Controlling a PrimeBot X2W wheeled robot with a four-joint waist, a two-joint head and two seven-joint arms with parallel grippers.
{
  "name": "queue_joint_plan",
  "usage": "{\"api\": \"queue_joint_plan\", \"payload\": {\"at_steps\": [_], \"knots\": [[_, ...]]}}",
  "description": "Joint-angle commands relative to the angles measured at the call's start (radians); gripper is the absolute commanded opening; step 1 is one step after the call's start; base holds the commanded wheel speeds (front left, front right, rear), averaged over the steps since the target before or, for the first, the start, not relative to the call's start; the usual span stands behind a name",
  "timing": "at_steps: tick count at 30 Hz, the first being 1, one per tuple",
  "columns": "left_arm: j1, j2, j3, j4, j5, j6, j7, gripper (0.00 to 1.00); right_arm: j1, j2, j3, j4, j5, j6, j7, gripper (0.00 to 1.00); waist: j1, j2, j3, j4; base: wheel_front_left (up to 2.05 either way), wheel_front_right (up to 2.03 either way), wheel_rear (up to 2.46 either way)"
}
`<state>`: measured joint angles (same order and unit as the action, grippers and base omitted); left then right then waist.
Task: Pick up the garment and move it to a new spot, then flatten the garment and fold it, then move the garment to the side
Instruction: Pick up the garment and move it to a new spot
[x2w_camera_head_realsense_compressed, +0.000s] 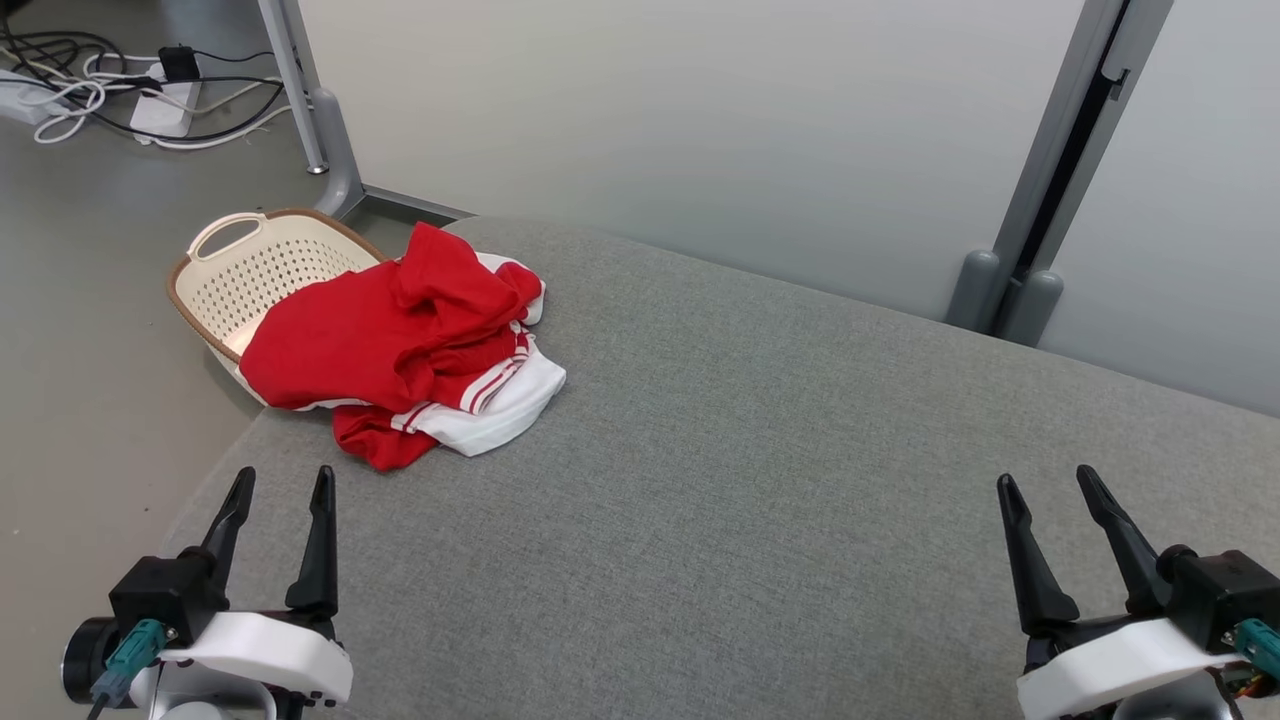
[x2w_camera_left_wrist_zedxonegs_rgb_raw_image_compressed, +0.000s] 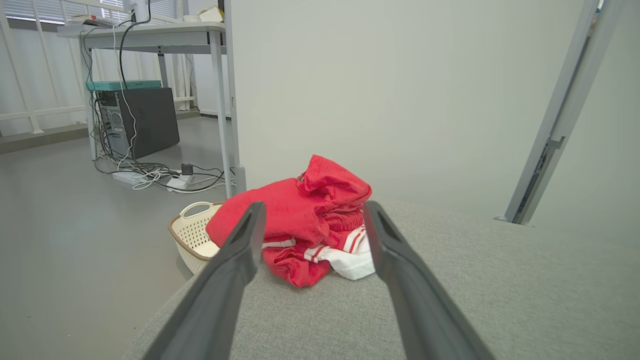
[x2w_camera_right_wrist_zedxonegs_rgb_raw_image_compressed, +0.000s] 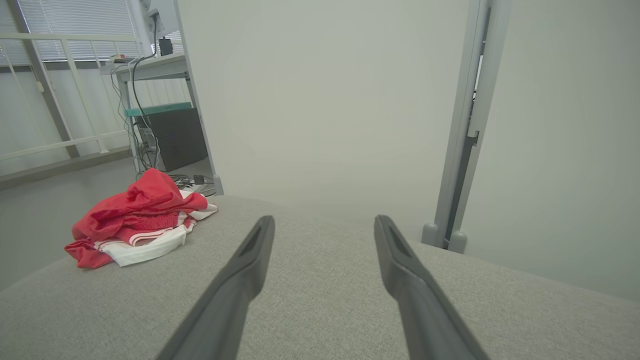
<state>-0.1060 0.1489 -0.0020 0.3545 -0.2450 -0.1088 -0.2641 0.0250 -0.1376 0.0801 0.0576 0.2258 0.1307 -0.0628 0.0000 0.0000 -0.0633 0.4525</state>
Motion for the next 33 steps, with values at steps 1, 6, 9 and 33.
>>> {"api": "queue_joint_plan", "payload": {"at_steps": [1,6,9,33], "knots": [[-0.004,0.002,0.002,-0.005,0.007,-0.001,0.0,1.0,-0.002,-0.003,-0.006,0.003,-0.003,0.0,-0.01,1.0,0.0,0.0,0.001,0.002,0.0,0.0,0.0],[-0.019,0.0,0.0,-0.003,0.01,-0.001,0.0,1.0,-0.009,-0.006,-0.011,0.001,-0.003,0.0,-0.003,1.0,0.0,0.0,0.01,0.001,0.0,0.0,0.0],[-0.047,-0.005,-0.014,0.006,0.015,-0.003,0.0,1.0,-0.015,-0.011,-0.017,-0.009,-0.005,0.0,0.01,1.0,0.0,0.0,0.029,-0.006,0.0,0.0,0.0],[-0.704,0.095,-0.016,0.612,-0.092,-0.02,0.016,1.0,-0.231,-0.161,-0.024,-0.185,0.006,0.0,0.095,1.0,0.0,0.0,0.552,-0.257,0.0,0.0,0.0]]}}
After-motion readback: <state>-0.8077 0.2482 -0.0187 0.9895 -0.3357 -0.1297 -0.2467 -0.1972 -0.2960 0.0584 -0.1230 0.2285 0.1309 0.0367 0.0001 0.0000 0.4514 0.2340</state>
